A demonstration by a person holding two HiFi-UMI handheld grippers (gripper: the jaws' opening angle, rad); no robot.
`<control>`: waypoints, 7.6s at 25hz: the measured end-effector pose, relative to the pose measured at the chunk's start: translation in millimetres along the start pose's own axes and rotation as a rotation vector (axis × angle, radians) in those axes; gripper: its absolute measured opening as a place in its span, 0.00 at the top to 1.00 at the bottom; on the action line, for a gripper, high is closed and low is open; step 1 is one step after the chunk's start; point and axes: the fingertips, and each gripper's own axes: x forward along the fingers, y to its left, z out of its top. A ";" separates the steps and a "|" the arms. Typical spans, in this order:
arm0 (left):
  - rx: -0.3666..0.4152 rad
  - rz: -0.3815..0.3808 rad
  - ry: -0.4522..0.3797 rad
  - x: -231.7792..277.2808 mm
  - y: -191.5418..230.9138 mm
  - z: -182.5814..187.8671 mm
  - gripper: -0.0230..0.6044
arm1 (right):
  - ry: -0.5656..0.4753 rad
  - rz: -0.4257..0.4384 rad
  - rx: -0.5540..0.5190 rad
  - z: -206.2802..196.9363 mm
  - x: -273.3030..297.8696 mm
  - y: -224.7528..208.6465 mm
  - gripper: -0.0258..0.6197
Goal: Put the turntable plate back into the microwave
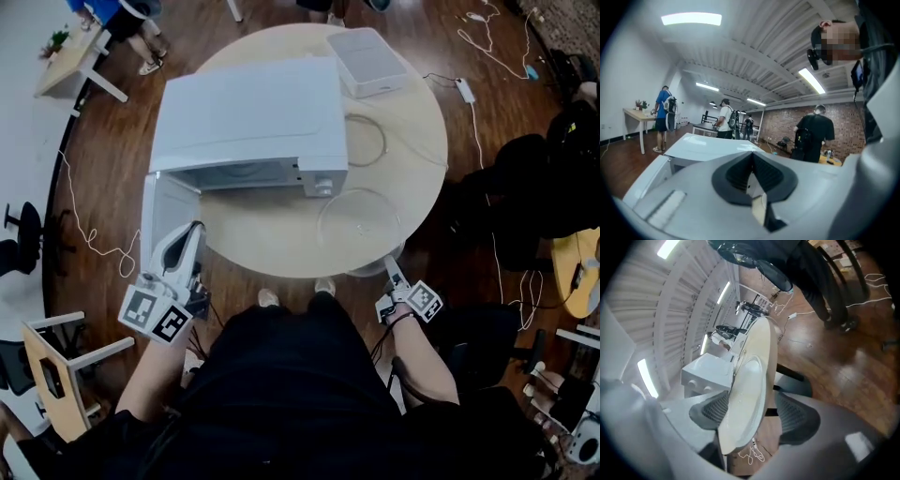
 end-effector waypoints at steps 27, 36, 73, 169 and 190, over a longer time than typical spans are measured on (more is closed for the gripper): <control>-0.029 0.006 -0.019 -7.7 20.4 22.5 0.96 | -0.036 0.163 0.086 -8.1 60.2 55.2 0.87; -0.038 0.095 -0.015 -41.2 33.7 16.8 0.96 | -0.021 0.177 0.206 -30.2 94.1 61.8 0.90; 0.005 -0.171 -0.110 -87.1 48.9 48.8 0.96 | -0.024 0.433 0.261 -159.1 108.4 205.3 0.92; -0.041 0.227 -0.146 -228.2 121.0 11.1 0.96 | 0.103 -0.157 0.122 -152.5 270.3 202.8 0.72; 0.079 0.048 -0.189 -6.0 5.5 22.2 0.96 | -0.164 0.279 -1.211 -21.2 22.6 381.8 0.96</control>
